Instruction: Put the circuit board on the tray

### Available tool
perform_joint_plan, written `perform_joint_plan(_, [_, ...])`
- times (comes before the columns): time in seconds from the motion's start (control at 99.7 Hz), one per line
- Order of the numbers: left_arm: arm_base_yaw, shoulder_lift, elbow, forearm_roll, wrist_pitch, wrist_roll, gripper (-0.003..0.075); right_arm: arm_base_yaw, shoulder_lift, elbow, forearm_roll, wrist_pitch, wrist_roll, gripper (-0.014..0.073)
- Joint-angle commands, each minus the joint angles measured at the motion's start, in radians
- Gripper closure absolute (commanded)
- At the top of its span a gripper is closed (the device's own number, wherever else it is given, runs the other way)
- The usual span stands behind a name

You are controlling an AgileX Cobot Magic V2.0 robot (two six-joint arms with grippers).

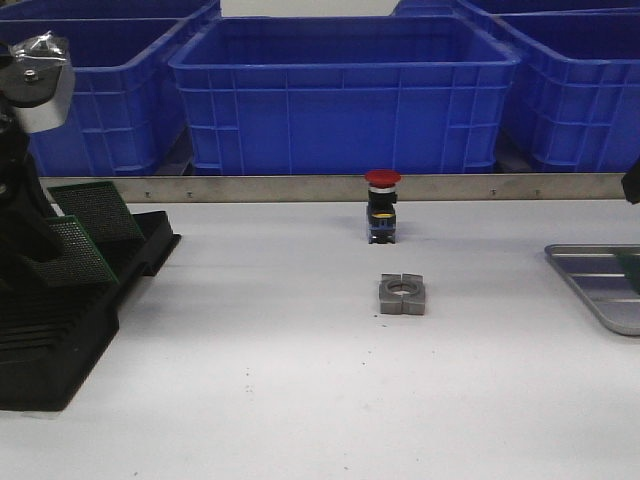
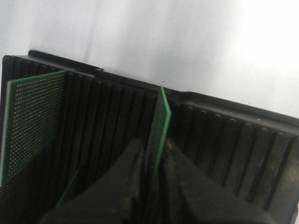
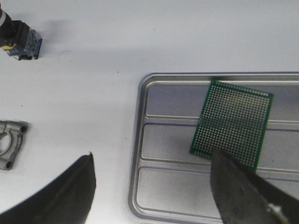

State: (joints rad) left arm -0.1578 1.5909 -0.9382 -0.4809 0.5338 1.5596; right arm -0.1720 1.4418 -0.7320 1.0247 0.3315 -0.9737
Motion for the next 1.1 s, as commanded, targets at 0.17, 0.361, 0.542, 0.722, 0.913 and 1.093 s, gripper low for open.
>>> perform_joint_plan(0.17, [-0.001, -0.068, -0.033, -0.026, 0.028, -0.013, 0.0737, -0.006, -0.045, -0.030, 0.021, 0.022, -0.002, 0.0055])
perform_joint_plan(0.361, [-0.001, -0.150, -0.085, -0.062, 0.178, -0.013, 0.0737, -0.006, -0.098, -0.034, 0.021, 0.120, -0.065, 0.0055])
perform_joint_plan(0.542, [-0.003, -0.199, -0.107, -0.312, 0.296, -0.012, 0.0737, 0.010, -0.171, -0.083, 0.021, 0.322, -0.187, 0.0055])
perform_joint_plan(0.722, [-0.057, -0.192, -0.107, -0.537, 0.396, -0.012, 0.0737, 0.079, -0.207, -0.135, 0.021, 0.519, -0.366, 0.0055])
perform_joint_plan(0.913, [-0.155, -0.192, -0.107, -0.650, 0.455, -0.012, 0.0737, 0.227, -0.209, -0.138, 0.021, 0.647, -0.550, 0.0055])
perform_joint_plan(1.093, [-0.246, -0.192, -0.107, -0.654, 0.493, -0.012, 0.0737, 0.377, -0.209, -0.138, 0.023, 0.662, -0.628, 0.0055])
